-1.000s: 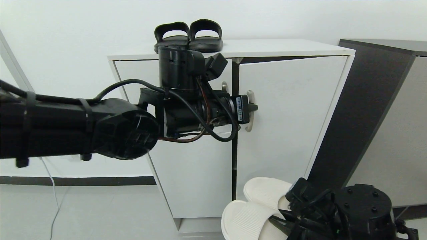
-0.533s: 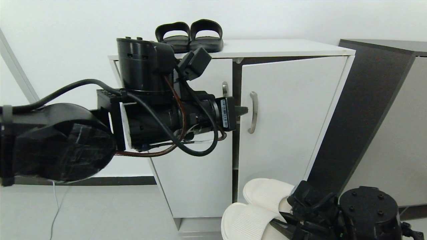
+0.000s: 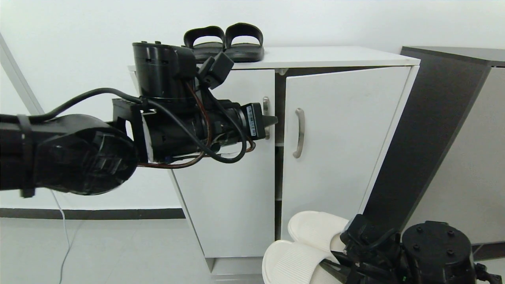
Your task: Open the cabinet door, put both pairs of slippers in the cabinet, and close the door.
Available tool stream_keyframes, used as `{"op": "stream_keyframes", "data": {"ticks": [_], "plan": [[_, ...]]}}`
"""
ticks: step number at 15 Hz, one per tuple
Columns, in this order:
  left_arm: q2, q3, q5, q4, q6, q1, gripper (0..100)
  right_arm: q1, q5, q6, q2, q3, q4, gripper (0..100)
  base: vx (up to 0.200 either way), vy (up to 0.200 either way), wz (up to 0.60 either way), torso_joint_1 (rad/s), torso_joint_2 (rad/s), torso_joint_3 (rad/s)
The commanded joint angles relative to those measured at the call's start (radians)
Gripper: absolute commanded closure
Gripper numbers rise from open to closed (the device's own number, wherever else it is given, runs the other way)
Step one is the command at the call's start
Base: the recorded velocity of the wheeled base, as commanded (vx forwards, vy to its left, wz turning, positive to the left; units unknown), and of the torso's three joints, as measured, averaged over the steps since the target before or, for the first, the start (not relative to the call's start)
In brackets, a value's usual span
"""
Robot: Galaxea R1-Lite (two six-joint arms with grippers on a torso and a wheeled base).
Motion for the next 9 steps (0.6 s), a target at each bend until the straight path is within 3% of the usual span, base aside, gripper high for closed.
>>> {"op": "stream_keyframes", "data": {"ticks": [1,3,8,9], "plan": [[0.088,-0.065,-0.002,-0.001,-0.005,0.005,100,0.000,-0.001,0.000,0.001,0.000,-0.001,100,0.000,0.000,0.00,0.000,0.00,0.000],[0.148,-0.128,-0.046,-0.014,-0.007,0.004,100,0.002,-0.004,0.000,0.004,-0.001,-0.001,100,0.000,0.000,0.00,0.000,0.00,0.000],[0.212,-0.188,-0.051,-0.032,-0.007,0.004,100,0.034,-0.004,0.003,0.007,-0.001,0.001,100,0.000,0.000,0.00,0.000,0.00,0.000],[0.214,-0.188,-0.051,-0.032,-0.008,0.004,100,0.043,-0.004,0.003,0.007,-0.001,0.001,100,-0.200,0.000,0.00,0.002,0.00,0.002]]}}
